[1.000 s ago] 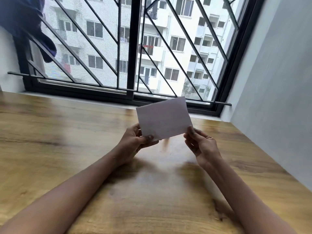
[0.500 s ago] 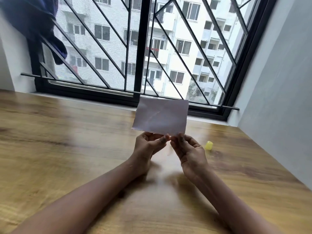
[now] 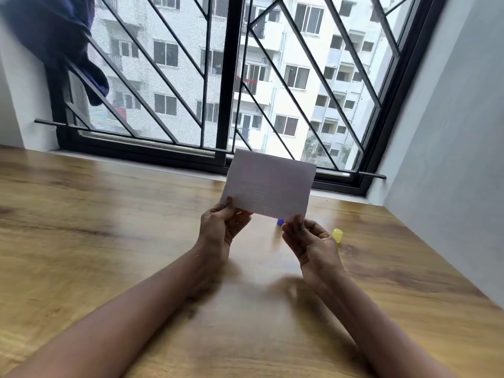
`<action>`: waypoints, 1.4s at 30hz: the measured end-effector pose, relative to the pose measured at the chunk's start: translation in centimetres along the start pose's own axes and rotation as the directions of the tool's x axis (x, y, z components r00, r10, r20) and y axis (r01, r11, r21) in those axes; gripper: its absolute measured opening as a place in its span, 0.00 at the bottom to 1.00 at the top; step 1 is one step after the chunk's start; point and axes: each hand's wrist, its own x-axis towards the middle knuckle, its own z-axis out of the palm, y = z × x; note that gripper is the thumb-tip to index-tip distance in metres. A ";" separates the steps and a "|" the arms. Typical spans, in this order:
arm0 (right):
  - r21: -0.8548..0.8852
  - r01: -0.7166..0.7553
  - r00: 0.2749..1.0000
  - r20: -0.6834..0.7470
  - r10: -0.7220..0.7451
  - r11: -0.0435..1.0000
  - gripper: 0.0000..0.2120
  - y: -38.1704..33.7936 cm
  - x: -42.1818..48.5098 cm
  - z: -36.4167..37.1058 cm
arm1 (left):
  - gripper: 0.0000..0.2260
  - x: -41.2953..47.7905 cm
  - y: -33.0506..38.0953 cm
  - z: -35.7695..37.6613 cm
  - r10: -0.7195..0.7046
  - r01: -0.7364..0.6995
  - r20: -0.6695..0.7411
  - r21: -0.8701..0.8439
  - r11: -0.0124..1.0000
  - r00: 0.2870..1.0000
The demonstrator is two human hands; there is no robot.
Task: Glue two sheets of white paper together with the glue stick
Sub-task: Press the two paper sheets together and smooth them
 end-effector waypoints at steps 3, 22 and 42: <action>-0.066 -0.041 0.999 -0.011 0.040 0.997 0.02 -0.1 -0.1 -0.5 | 0.09 0.3 0.6 -0.2 0.016 -0.018 -0.034 -0.034 0.999 0.999; -0.477 -0.075 0.996 0.001 0.086 0.875 0.07 -7.9 1.2 -3.6 | 0.05 0.6 2.0 -0.7 -0.055 -0.113 0.274 0.561 0.820 0.960; -0.891 0.249 0.935 0.323 0.145 0.381 0.09 -3.8 1.6 0.5 | 0.07 -0.8 0.3 0.2 0.062 -0.300 0.339 0.717 0.630 0.939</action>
